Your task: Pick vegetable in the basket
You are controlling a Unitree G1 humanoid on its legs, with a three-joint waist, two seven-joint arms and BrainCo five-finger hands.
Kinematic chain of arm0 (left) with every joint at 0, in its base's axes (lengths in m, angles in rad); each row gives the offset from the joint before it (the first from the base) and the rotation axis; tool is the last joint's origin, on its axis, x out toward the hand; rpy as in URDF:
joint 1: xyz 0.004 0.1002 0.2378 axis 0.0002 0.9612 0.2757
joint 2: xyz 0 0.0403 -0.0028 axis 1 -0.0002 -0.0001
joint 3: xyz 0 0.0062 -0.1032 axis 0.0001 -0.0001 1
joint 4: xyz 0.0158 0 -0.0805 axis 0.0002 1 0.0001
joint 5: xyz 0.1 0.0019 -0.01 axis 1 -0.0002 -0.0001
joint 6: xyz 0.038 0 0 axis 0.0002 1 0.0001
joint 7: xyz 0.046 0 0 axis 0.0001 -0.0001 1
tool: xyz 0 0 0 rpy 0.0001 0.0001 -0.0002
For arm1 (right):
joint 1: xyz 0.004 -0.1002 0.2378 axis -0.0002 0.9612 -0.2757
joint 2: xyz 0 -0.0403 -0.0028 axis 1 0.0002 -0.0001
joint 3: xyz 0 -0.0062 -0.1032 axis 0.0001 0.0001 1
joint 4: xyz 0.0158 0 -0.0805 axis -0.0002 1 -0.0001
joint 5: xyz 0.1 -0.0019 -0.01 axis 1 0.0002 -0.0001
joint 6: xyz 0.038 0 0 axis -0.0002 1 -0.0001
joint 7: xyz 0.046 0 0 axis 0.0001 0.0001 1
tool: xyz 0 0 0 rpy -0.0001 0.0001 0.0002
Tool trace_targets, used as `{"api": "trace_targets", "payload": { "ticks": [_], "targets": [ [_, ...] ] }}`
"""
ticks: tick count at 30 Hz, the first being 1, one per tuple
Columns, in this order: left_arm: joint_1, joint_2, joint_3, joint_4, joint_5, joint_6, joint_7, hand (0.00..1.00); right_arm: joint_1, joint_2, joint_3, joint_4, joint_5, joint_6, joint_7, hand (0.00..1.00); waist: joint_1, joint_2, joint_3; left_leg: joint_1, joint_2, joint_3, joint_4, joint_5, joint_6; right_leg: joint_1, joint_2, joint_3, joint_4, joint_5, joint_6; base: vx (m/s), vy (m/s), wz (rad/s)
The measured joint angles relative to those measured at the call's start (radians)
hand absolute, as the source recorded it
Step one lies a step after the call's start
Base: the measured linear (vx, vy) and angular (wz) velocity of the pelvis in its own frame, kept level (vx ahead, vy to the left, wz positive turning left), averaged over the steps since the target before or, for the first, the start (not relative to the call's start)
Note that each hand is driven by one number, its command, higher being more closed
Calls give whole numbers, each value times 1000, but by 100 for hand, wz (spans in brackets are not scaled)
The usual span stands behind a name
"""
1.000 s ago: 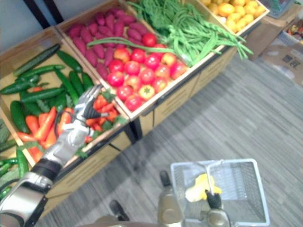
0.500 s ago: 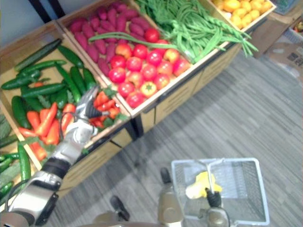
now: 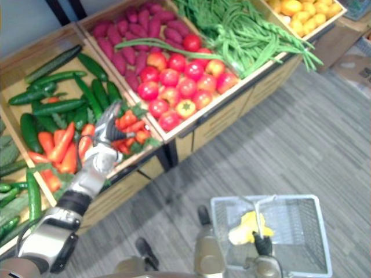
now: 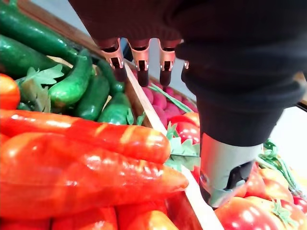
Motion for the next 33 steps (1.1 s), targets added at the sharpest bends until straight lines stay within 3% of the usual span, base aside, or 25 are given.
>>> {"api": "trace_targets", "payload": {
  "ticks": [18,33],
  "targets": [
    [-38,0,-2,38,43,22,-20,0,5,0,3,-36,-1,10,0,100,23,-2,11,-17,17,6,30,-9,-5,-16,9,3,10,2,2,11,-3,-1],
    [-73,1,-3,160,70,33,-21,0,-4,-1,21,-68,-1,11,-1,100,24,-7,31,-38,27,30,51,-21,-8,-44,16,18,16,3,2,16,-1,-3]
  ]
}}
